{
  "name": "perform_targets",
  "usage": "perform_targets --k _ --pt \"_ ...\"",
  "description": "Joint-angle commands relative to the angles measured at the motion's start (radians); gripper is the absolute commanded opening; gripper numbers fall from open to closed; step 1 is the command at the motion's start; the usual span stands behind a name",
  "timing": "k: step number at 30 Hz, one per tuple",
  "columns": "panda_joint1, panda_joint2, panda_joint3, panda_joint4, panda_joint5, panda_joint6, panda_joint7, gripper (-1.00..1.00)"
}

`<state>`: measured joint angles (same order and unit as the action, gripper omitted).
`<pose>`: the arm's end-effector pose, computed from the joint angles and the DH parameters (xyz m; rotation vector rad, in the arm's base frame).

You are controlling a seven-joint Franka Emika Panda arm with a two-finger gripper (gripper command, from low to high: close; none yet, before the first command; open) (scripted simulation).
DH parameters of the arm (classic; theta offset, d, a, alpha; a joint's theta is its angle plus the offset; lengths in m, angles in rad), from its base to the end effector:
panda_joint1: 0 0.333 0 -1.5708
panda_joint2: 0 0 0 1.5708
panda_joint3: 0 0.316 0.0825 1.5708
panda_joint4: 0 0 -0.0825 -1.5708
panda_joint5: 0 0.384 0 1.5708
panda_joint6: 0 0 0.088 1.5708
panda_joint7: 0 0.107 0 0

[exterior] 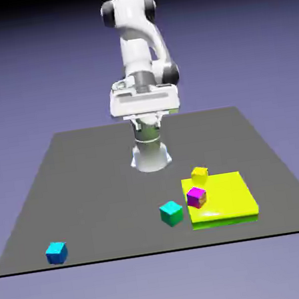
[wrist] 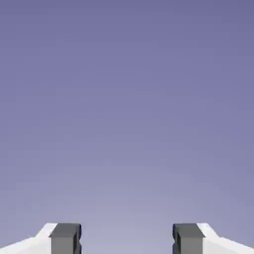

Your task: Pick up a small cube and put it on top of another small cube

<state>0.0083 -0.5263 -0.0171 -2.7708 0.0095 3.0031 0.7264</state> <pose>0.4016 -0.0043 0.4554 -2.5048 0.9790 -0.9966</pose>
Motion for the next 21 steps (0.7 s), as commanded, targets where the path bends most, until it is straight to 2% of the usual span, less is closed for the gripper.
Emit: perform_targets --k 1,21 --pt "-0.003 0.036 -0.014 0.033 0.008 -0.028 -0.012 0.0" --pt "-0.063 0.761 -0.298 0.683 0.165 -0.59 -0.255 0.0"
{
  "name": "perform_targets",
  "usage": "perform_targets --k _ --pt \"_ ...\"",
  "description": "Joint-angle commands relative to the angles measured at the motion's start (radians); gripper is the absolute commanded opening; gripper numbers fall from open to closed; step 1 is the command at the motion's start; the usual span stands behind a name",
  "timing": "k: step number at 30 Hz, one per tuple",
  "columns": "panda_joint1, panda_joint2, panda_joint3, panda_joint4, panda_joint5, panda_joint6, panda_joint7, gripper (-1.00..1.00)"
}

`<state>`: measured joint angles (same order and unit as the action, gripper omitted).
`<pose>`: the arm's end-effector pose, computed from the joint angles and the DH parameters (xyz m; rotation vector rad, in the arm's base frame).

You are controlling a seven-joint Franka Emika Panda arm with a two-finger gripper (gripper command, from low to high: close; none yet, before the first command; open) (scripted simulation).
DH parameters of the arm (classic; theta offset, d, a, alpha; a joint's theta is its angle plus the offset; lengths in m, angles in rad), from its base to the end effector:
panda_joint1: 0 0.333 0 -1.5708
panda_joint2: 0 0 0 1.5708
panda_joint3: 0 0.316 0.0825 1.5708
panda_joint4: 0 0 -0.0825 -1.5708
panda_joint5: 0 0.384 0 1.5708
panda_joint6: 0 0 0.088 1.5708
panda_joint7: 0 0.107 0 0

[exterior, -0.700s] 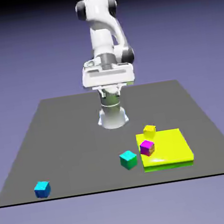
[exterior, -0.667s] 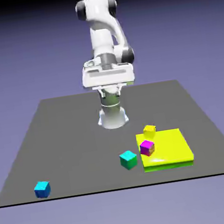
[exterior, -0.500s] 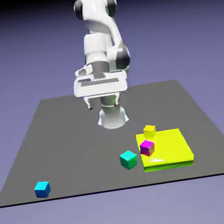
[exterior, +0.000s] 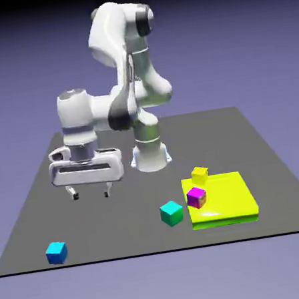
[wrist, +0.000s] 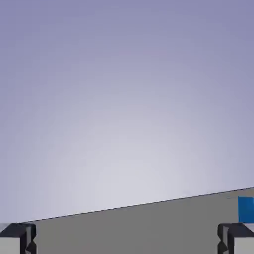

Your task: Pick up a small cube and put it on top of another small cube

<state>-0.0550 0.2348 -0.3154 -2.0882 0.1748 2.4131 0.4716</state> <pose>0.5500 -0.2079 0.3269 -2.7367 1.4155 -0.1579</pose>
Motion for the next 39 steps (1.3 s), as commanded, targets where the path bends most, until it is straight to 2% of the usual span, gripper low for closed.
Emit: perform_targets --k 1,17,21,22,26,39 --pt "-0.003 0.036 -0.014 0.033 0.008 -0.028 -0.012 0.0" --pt "-0.051 0.614 -0.241 0.551 0.133 -0.476 -0.206 0.0" --pt "-0.067 0.694 -0.205 0.498 0.172 -0.347 -0.224 0.0" --pt "-0.067 0.694 -0.205 0.498 0.172 -0.347 -0.224 -1.0" --pt "-0.051 0.613 -0.24 0.549 0.133 -0.476 -0.205 -1.0" --pt "0.119 0.221 0.044 0.078 -0.124 -0.332 -0.08 -1.0"
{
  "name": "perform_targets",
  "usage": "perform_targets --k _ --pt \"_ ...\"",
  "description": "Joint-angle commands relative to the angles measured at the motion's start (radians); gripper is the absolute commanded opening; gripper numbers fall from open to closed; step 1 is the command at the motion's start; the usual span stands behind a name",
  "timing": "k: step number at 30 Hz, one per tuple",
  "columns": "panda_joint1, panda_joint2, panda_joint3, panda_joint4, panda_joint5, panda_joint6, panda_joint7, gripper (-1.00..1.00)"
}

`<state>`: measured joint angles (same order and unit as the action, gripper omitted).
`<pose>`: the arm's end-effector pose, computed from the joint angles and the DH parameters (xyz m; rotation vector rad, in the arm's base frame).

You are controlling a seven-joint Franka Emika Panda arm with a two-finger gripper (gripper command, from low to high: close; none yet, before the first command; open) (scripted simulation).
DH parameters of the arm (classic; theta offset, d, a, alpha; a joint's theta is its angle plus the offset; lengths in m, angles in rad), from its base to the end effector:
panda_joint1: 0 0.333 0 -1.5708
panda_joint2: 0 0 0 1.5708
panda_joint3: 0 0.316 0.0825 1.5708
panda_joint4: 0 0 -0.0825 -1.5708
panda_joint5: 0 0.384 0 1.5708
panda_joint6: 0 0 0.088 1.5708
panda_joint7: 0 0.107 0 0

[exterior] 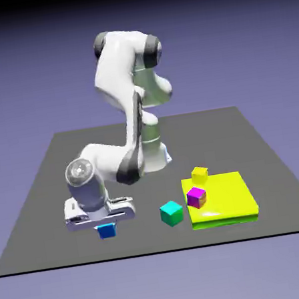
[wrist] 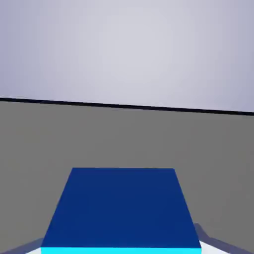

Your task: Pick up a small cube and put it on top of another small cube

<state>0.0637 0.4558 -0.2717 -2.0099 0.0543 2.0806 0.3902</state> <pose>0.5497 -0.1130 0.2090 2.8345 -0.9223 -0.5397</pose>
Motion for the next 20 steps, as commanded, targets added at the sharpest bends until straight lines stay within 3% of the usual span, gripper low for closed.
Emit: perform_targets --k 1,11,17,18,20 --pt "0.013 -0.03 0.022 -0.036 -0.023 0.012 0.011 -1.0" --pt "0.142 -0.329 0.238 -0.396 -0.219 0.121 0.107 -1.0" --pt "0.135 -0.198 0.223 -0.449 -0.246 0.306 0.128 -1.0" --pt "0.135 -0.198 0.223 -0.449 -0.246 0.306 0.128 1.0" --pt "0.137 -0.228 0.227 -0.437 -0.24 0.263 0.123 1.0"
